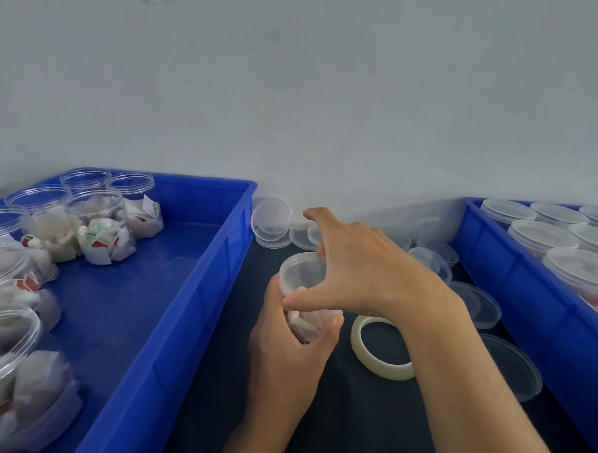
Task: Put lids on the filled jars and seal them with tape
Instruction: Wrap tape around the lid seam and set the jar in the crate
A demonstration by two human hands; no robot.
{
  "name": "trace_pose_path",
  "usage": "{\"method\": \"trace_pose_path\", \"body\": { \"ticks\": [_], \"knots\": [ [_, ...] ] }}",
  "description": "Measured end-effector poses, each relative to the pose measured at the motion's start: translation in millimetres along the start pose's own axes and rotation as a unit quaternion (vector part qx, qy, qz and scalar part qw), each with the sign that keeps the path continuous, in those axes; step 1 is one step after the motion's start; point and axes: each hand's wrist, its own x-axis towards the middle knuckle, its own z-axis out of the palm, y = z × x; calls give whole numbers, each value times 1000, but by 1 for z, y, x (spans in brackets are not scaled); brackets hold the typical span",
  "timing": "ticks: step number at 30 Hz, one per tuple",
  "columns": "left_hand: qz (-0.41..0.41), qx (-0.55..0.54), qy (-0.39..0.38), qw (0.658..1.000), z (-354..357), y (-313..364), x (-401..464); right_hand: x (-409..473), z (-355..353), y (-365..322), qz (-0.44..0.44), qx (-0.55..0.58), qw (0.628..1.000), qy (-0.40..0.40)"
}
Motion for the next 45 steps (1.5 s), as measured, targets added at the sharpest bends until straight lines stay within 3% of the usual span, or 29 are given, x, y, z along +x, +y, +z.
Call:
{"method": "trace_pose_path", "body": {
  "ticks": [5, 8, 11, 14, 18, 21, 26, 31, 36, 41, 45],
  "knots": [
    [-7, 7, -2, 1000, 0, -3, -1, -2, 1, 3, -3, 2, 1000, -14],
    [-23, 3, 4, 1000, 1, -5, -2, -3, -6, 7, 6, 68, 996, -63],
    [-21, -4, 7, 1000, 1, -6, -2, -3, -14, 15, 47, 116, 991, -41],
    [-24, -7, 6, 1000, 2, -7, -2, -6, -21, 29, 123, 44, 991, -42],
    [-32, -9, -6, 999, 1, -6, 0, -17, -17, 42, 175, -104, 962, -182],
    [-47, -12, -28, 998, -1, -4, 3, -25, -5, 40, 170, -99, 948, -250],
    [-61, -8, -38, 997, -5, -1, 4, -36, 28, 39, 166, -111, 942, -269],
    [-69, 31, -33, 997, -5, 4, 1, -58, 51, 50, 122, -21, 977, -176],
    [-27, 74, 6, 997, -5, 9, -4, -84, 70, 60, 124, 112, 986, 20],
    [187, 114, 117, 969, -7, 16, -8, -88, 79, 57, 111, 221, 953, 177],
    [308, 131, 121, 935, -1, 15, -9, -88, 75, 50, 103, 272, 927, 238]
  ]
}}
